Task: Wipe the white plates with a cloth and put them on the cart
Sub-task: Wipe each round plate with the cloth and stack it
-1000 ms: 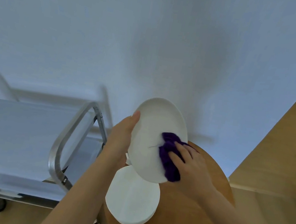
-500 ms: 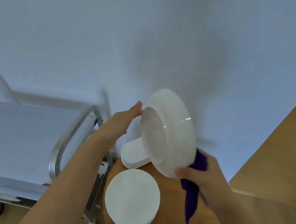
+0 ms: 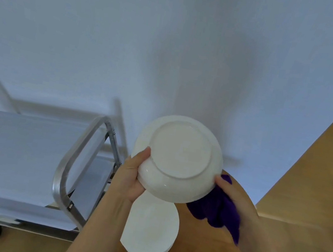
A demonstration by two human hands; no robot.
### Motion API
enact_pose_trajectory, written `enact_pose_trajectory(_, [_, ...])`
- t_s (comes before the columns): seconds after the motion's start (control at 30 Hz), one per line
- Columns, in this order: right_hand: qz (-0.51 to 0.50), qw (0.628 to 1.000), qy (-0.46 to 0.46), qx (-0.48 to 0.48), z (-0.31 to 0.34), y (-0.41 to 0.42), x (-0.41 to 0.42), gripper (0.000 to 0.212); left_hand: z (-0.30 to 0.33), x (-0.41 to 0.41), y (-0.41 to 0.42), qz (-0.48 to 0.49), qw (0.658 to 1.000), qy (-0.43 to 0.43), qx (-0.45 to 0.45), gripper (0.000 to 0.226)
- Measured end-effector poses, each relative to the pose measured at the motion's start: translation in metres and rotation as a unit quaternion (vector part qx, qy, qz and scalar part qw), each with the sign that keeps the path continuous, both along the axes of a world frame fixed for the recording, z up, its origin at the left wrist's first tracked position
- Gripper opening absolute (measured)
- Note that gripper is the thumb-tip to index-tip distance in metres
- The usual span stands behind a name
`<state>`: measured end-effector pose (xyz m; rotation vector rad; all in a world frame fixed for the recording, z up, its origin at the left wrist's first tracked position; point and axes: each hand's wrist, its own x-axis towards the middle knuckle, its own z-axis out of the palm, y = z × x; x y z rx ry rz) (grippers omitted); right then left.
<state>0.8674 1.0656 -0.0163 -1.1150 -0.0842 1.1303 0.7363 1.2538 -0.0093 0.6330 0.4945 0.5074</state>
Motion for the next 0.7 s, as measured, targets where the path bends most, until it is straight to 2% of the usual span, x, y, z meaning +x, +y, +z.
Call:
enact_pose_trajectory(0.07, [-0.080, 0.996, 0.026, -0.020, -0.004, 0.004, 0.008, 0.042, 0.009, -0.006, 0.003, 0.000, 0.995, 0.011, 0.095, 0.033])
enact_pose_trajectory(0.17, [-0.202, 0.979, 0.021, 0.027, 0.007, 0.015, 0.025, 0.034, 0.021, -0.009, 0.003, -0.006, 0.976, 0.041, 0.216, 0.022])
enact_pose_trajectory(0.2, [-0.215, 0.976, -0.033, 0.017, 0.016, 0.021, 0.029, 0.031, 0.023, -0.007, 0.002, -0.010, 0.966, 0.064, 0.248, 0.019])
enact_pose_trajectory(0.27, [-0.203, 0.954, -0.222, -0.019, 0.037, 0.037, 0.025, 0.028, 0.025, 0.000, -0.003, -0.026, 0.944, 0.118, 0.307, 0.016])
enact_pose_trajectory(0.3, [-0.186, 0.924, -0.334, -0.012, 0.046, 0.046, 0.017, 0.027, 0.026, 0.004, -0.006, -0.035, 0.931, 0.142, 0.336, 0.016])
enact_pose_trajectory(0.33, [-0.158, 0.875, -0.457, 0.006, 0.052, 0.054, 0.007, 0.025, 0.026, 0.009, -0.010, -0.045, 0.914, 0.160, 0.370, 0.018])
enact_pose_trajectory(0.37, [-0.121, 0.804, -0.582, 0.014, 0.056, 0.062, -0.004, 0.028, 0.028, 0.012, -0.013, -0.058, 0.894, 0.170, 0.411, 0.018])
enact_pose_trajectory(0.4, [-0.084, 0.716, -0.693, 0.008, 0.057, 0.069, -0.014, 0.037, 0.030, 0.013, -0.017, -0.078, 0.871, 0.171, 0.454, 0.018])
enact_pose_trajectory(0.43, [-0.053, 0.636, -0.770, -0.007, 0.056, 0.076, -0.020, 0.043, 0.032, 0.012, -0.019, -0.099, 0.851, 0.167, 0.488, 0.020])
enact_pose_trajectory(0.47, [-0.024, 0.587, -0.809, -0.029, 0.057, 0.080, -0.022, 0.049, 0.034, 0.010, -0.020, -0.114, 0.837, 0.162, 0.510, 0.023])
enact_pose_trajectory(0.5, [0.005, 0.570, -0.820, -0.053, 0.062, 0.084, -0.020, 0.052, 0.036, 0.006, -0.020, -0.121, 0.830, 0.161, 0.520, 0.028])
enact_pose_trajectory(0.57, [0.037, 0.577, -0.811, -0.087, 0.069, 0.089, -0.008, 0.055, 0.039, -0.002, -0.019, -0.141, 0.820, 0.168, 0.529, 0.031])
enact_pose_trajectory(0.6, [0.032, 0.598, -0.795, -0.092, 0.070, 0.091, -0.001, 0.054, 0.040, -0.006, -0.020, -0.151, 0.815, 0.176, 0.530, 0.028])
enact_pose_trajectory(0.63, [0.020, 0.631, -0.770, -0.094, 0.071, 0.092, 0.008, 0.051, 0.042, -0.010, -0.020, -0.154, 0.818, 0.179, 0.524, 0.024])
enact_pose_trajectory(0.7, [-0.004, 0.711, -0.698, -0.079, 0.069, 0.090, 0.023, 0.039, 0.045, -0.015, -0.019, -0.150, 0.848, 0.168, 0.480, 0.020])
